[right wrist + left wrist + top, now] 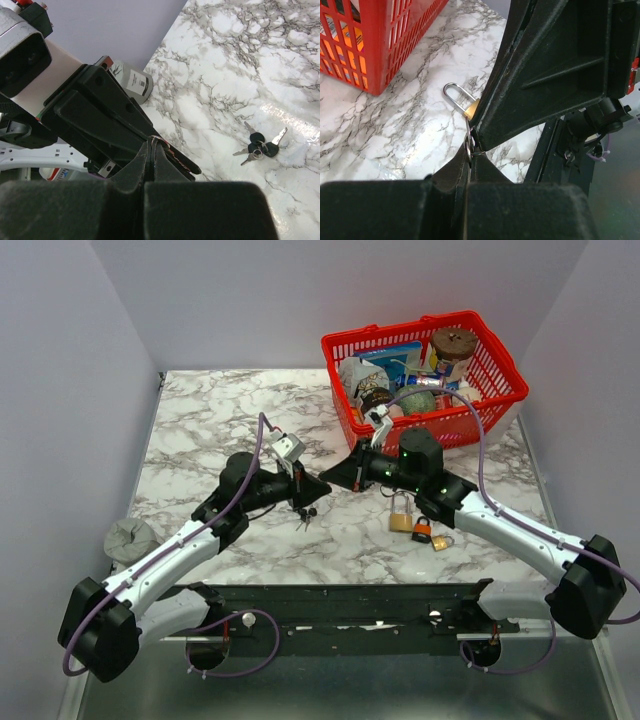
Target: Unlock with the key
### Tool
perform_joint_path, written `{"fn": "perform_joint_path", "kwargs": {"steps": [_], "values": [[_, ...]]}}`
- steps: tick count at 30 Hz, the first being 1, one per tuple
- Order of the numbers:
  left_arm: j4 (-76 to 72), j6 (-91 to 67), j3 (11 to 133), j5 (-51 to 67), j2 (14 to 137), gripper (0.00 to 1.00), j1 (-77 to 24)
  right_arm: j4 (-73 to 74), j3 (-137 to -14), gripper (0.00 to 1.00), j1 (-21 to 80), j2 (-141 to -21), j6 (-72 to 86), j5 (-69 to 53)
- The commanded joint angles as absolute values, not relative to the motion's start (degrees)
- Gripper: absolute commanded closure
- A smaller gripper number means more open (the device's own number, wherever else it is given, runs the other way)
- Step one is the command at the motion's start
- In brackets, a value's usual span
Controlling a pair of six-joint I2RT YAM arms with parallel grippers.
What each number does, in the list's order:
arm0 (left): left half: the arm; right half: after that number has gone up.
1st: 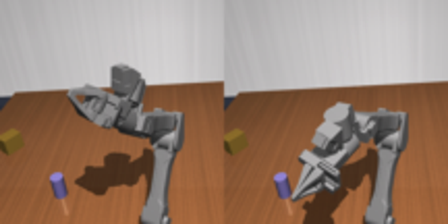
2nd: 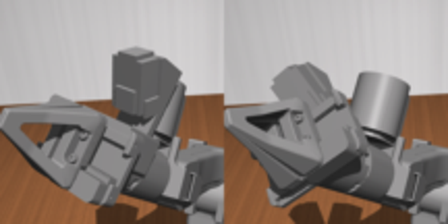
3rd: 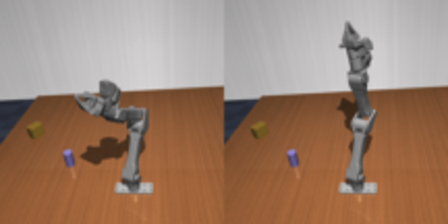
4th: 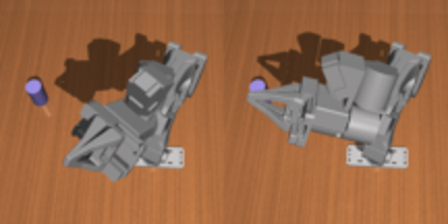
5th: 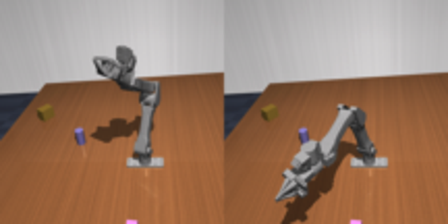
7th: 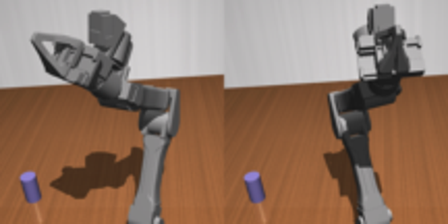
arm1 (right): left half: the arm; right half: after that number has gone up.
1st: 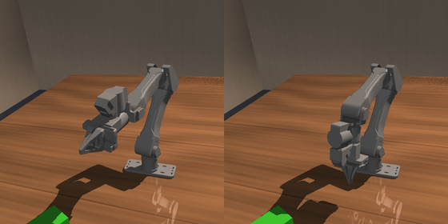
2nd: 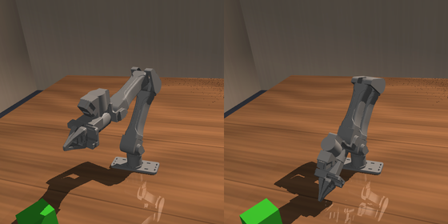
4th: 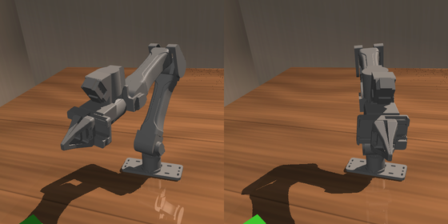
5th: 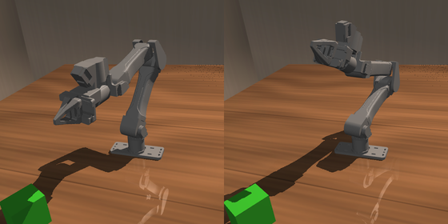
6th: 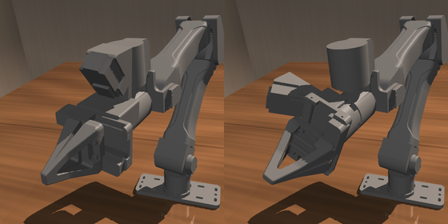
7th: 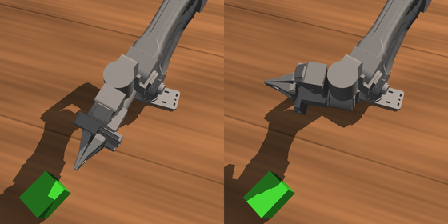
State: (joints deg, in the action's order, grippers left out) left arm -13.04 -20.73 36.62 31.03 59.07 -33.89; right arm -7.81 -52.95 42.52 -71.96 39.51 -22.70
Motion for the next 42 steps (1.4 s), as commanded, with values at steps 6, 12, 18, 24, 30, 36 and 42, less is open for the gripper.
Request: {"fn": "perform_joint_path", "kwargs": {"steps": [6, 12, 18, 24, 30, 36, 42], "values": [[-4.0, -15.3, 34.6, 33.7, 53.0, 1.0, -34.3, -2.6, -52.4, 0.99, 41.9, -69.5, 31.7, -20.3], [-0.4, -13.2, 35.5, 39.4, 53.4, 1.0, -34.5, 4.6, -54.2, 0.76, 41.9, -67.3, 21.2, -20.7], [1.5, -12.3, 37.0, 44.7, 56.8, 1.0, -34.9, 9.3, -55.5, 0.38, 41.9, -63.5, 11.1, -23.7], [2.1, -12.1, 37.5, 47.2, 58.0, 1.0, -35.2, 11.4, -56.5, 0.41, 42.0, -65.9, 7.7, -35.8], [2.2, -12.0, 37.5, 48.0, 58.1, 1.0, -35.5, 10.3, -56.5, 0.46, 42.8, -68.9, 7.4, -40.6], [2.2, -12.0, 37.7, 48.8, 58.6, 1.0, -35.8, 8.8, -57.0, 0.47, 44.1, -71.8, 6.9, -42.0], [2.1, -12.0, 37.8, 48.9, 59.0, 1.0, -35.9, 8.4, -57.1, 0.52, 44.3, -74.1, 6.9, -45.0]]}}
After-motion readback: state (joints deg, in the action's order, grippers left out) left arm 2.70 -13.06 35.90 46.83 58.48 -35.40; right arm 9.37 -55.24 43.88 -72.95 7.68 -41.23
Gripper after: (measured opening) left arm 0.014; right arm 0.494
